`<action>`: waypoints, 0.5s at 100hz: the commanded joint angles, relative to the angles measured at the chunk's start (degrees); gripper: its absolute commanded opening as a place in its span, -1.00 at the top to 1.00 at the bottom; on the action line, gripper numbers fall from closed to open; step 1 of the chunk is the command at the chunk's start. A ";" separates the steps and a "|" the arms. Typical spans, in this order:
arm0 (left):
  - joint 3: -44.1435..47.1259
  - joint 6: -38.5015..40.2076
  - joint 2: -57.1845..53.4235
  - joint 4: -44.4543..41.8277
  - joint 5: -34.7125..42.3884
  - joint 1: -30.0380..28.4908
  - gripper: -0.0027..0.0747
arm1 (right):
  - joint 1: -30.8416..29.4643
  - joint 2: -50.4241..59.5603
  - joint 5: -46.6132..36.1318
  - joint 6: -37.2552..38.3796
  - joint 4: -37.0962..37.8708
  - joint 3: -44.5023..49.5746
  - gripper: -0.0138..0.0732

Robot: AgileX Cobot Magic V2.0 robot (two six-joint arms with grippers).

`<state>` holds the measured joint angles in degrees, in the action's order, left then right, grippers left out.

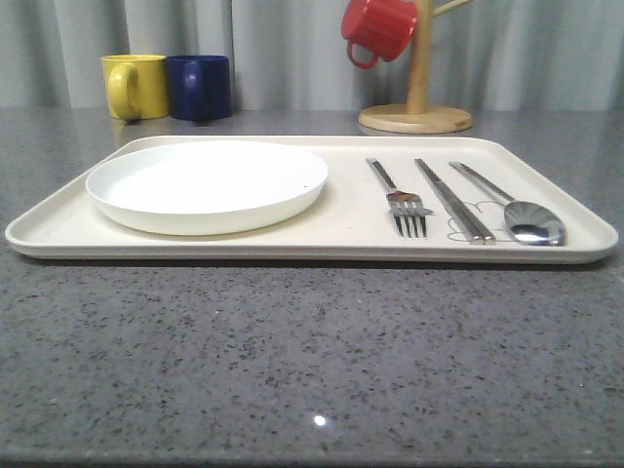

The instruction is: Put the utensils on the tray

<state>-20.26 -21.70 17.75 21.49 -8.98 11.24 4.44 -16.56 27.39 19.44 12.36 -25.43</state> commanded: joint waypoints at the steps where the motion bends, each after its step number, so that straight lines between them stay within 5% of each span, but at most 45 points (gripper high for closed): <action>1: -1.55 0.00 0.39 0.27 4.64 0.44 0.98 | -0.45 1.44 -7.60 -1.21 -1.19 0.93 0.84; 22: -1.55 0.00 0.39 0.27 4.64 0.44 0.98 | -0.45 7.93 -16.33 -11.18 -8.18 8.90 0.84; 50: -1.55 0.00 0.39 0.27 4.64 0.44 0.98 | -1.85 17.10 -19.65 -11.24 -9.14 17.96 0.84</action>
<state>-20.26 -21.70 17.75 21.49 -8.98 11.24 3.83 -1.28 13.48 9.00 3.88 -8.04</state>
